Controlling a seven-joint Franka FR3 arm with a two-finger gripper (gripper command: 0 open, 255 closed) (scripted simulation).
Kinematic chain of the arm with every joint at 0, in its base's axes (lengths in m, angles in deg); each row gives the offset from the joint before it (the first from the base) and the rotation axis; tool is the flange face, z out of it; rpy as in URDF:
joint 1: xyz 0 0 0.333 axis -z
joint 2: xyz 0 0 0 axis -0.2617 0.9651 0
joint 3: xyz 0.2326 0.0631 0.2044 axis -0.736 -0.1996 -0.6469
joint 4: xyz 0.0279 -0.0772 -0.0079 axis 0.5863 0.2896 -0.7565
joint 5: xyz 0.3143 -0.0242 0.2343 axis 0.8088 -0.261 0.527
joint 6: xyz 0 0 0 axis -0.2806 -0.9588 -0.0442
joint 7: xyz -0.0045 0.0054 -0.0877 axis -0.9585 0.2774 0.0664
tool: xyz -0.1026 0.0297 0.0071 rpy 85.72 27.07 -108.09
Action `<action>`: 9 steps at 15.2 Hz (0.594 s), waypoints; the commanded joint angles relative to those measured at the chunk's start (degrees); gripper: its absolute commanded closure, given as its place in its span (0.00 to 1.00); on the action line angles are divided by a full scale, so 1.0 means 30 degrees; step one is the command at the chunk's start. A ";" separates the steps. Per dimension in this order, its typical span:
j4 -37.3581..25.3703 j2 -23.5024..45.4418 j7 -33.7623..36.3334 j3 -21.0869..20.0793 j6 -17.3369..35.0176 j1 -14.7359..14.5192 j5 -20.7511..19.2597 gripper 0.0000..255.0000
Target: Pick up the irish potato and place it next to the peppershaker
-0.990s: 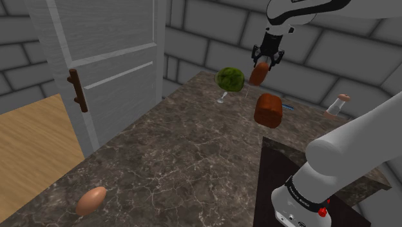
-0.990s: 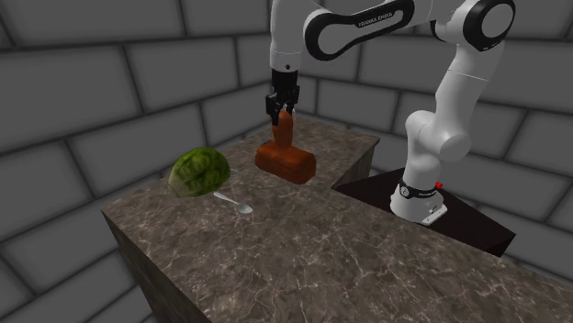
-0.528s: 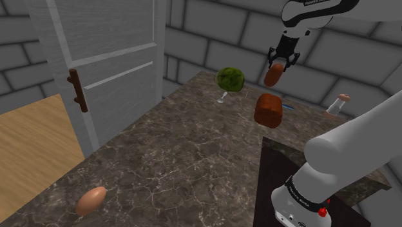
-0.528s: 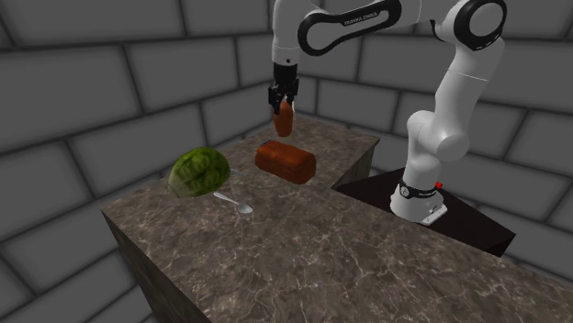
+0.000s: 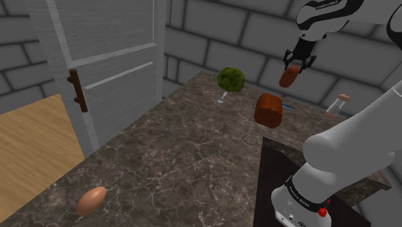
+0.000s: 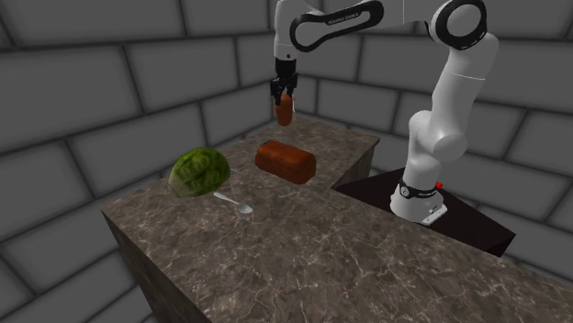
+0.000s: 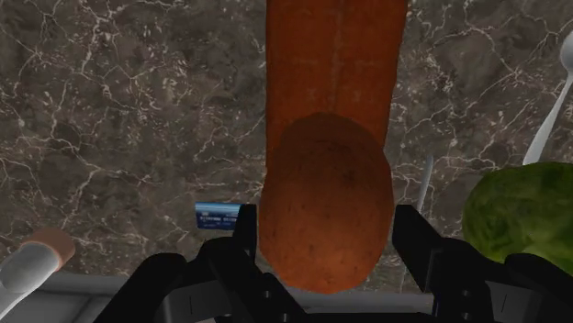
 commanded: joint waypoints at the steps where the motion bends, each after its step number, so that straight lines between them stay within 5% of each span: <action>1: -0.0669 0.0611 -0.0924 0.0494 0.0029 0.0326 0.0186 1.00; 9: -0.4015 0.3625 -0.4992 0.2434 -0.0110 0.2050 0.1601 1.00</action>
